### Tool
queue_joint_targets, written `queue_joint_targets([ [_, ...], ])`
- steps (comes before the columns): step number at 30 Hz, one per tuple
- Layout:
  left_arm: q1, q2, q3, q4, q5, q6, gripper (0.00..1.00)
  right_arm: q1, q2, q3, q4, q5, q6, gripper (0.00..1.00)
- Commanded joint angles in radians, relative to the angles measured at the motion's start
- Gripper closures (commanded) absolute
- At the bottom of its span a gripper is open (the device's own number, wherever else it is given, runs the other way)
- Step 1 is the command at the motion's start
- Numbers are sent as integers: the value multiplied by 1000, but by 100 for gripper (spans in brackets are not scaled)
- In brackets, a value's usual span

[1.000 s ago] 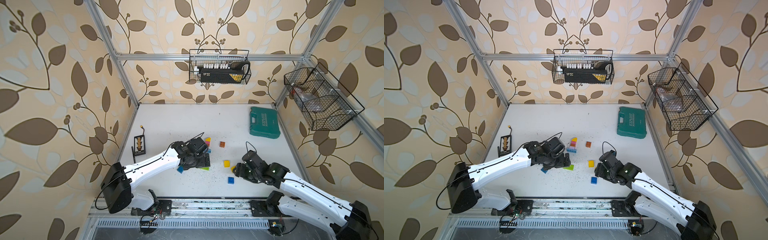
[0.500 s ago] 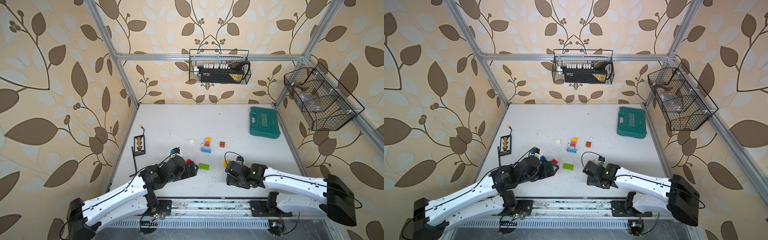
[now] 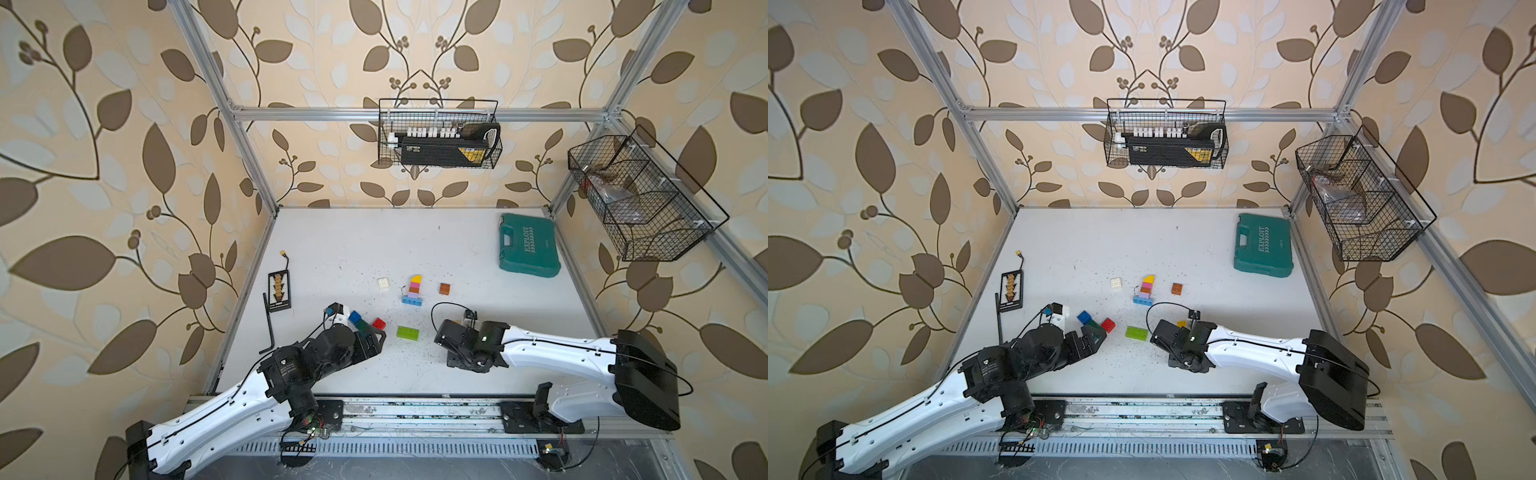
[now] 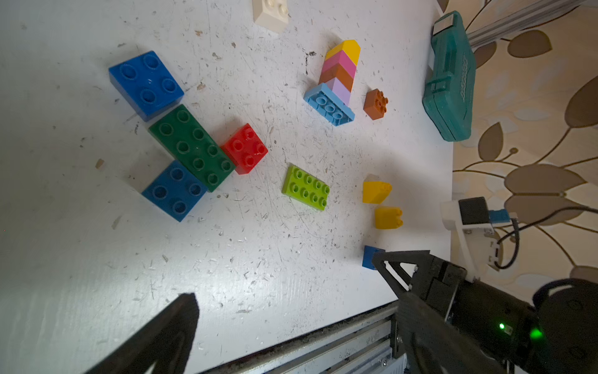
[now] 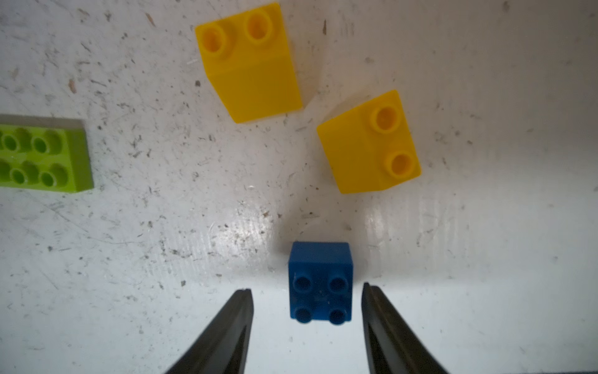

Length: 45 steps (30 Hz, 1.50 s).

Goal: Assemble the number 1 with lego
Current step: Pick up the lego brick from the center of the board.

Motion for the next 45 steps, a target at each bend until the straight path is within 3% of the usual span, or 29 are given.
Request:
queue_joint_targets([
  [1,-9,4,5,-2,-23,-2,1,4,26,26,-27,29,7,47],
  [12,-9,-25,-9,-2,-38,-5,1,-5,-17,-2,0,6,38,43],
  [27,-9,8,-1,-7,-41,-17,1,-67,-60,-105,76,-63,24,47],
  [45,-10,24,2,-8,-55,-27,1,-57,-11,-23,10,-64,10,79],
])
